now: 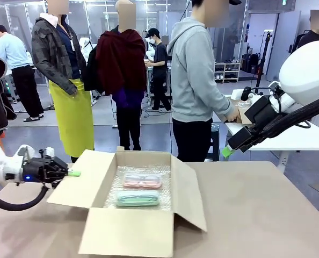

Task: Pack the glasses set securely to prepare it for shipping.
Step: Position the Package Box on the left side of the table.

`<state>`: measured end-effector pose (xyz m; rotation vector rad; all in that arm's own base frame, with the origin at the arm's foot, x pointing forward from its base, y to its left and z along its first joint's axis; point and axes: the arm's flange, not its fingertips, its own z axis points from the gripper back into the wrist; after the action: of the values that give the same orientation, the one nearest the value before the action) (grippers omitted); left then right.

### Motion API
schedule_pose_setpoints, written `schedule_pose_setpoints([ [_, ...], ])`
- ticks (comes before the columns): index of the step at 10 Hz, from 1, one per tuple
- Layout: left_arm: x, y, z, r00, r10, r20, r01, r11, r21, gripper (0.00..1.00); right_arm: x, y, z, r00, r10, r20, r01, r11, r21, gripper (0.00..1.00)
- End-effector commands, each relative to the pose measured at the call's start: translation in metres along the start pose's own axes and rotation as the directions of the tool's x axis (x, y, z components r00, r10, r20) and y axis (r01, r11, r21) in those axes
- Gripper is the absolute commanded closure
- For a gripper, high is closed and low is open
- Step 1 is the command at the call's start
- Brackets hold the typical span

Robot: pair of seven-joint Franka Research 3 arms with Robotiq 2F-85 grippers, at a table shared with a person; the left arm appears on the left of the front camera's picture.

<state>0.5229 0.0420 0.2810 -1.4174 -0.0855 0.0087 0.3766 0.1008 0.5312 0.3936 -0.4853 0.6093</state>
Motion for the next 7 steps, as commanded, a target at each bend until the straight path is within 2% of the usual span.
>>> schedule_pose_setpoints([
  [1,0.011,0.001,0.043,1.0,0.005,0.021,-0.004,0.999,-0.043,0.97,0.0,-0.001,-0.002,1.0,0.012,0.005,-0.012,1.0,-0.01,0.0],
  [7,-0.001,0.018,0.194,0.997,0.006,0.077,-0.007,1.0,0.013,0.97,0.0,-0.001,-0.002,1.0,0.012,0.005,-0.012,1.0,-0.01,0.0],
])
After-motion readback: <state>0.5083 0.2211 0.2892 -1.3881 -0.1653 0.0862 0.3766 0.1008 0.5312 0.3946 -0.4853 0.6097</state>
